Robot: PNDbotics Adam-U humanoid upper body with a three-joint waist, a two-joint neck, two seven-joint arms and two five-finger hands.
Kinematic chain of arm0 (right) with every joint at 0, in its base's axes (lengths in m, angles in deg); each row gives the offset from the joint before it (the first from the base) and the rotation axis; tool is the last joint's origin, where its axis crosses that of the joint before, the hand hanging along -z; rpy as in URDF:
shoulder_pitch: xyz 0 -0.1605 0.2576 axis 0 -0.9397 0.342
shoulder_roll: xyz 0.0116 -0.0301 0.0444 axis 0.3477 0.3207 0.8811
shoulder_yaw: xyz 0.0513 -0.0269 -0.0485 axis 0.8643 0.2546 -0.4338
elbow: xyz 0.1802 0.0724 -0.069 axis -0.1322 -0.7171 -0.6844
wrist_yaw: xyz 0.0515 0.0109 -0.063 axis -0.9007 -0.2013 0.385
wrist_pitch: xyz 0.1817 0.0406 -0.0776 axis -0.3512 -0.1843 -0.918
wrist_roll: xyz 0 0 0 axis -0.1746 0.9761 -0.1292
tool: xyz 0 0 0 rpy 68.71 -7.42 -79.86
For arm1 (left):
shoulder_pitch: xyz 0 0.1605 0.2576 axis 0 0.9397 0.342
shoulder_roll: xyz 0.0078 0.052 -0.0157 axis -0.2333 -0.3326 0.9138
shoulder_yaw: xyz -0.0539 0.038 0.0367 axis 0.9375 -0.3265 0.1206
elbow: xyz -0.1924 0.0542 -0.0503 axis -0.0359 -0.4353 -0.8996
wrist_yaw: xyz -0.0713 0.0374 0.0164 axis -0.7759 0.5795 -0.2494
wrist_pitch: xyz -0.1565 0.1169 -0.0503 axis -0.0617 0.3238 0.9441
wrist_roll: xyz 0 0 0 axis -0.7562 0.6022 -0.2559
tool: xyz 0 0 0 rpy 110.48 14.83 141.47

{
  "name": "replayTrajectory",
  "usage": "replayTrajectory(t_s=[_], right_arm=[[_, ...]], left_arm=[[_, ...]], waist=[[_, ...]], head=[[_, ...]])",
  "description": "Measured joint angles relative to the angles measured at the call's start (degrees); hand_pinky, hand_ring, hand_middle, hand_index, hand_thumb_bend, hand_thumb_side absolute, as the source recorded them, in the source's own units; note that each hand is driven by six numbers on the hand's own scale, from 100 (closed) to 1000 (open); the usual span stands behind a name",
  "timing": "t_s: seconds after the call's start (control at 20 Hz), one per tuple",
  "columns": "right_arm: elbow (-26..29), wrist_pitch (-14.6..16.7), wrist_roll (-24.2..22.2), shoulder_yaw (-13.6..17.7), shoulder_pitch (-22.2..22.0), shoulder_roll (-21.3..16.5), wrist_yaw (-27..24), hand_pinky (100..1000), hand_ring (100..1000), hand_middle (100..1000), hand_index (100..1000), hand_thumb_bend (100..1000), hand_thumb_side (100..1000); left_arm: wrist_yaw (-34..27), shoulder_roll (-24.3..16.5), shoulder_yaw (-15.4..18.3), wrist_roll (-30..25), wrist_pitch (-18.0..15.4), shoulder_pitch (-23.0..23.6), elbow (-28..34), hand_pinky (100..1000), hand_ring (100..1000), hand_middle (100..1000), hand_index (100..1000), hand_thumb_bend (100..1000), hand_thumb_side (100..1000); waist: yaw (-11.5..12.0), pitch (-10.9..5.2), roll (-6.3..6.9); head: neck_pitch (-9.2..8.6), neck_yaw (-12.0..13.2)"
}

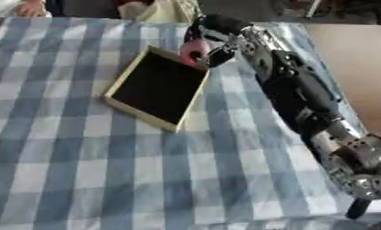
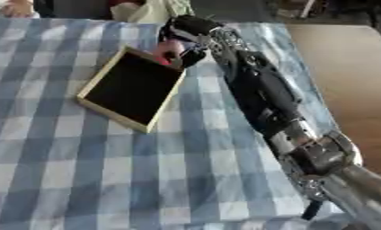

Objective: Pick up objects on the table and place them in the box.

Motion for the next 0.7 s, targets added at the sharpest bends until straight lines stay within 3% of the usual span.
replayTrajectory(t_s=[0.2, 0.25, 0.4, 0.7], right_arm=[[-0.65, 0.54, 0.76, -0.21, -0.10, 0.63, 3.27, 824, 737, 624, 783, 100, 100], [-0.65, 0.74, 0.87, -0.22, -0.20, 0.69, 4.02, 834, 771, 705, 810, 100, 100], [-0.59, 1.33, 0.97, -0.33, -0.49, 0.69, 6.37, 857, 818, 764, 831, 104, 100], [2.98, 2.15, 1.52, -1.68, -1.47, 0.56, 11.11, 883, 855, 785, 832, 203, 100]], left_arm=[[0.05, 0.02, -0.12, -0.45, 0.14, 0.00, 0.00, 614, 727, 708, 780, 100, 618], [0.06, 0.02, -0.12, -0.50, 0.15, 0.00, 0.00, 614, 726, 707, 780, 100, 617], [0.21, 0.02, -0.12, -0.75, 0.23, 0.02, 0.00, 613, 725, 706, 779, 100, 617], [0.61, 0.03, -0.13, -1.29, 0.43, 0.14, 0.00, 613, 724, 706, 780, 100, 616]], waist=[[-0.01, 0.10, 0.22], [-0.03, 0.10, 0.22], [-0.32, 0.10, 0.24], [-0.72, 0.10, 0.24]], head=[[0.00, -0.03], [0.00, -0.03], [0.00, -0.02], [0.00, 0.28]])
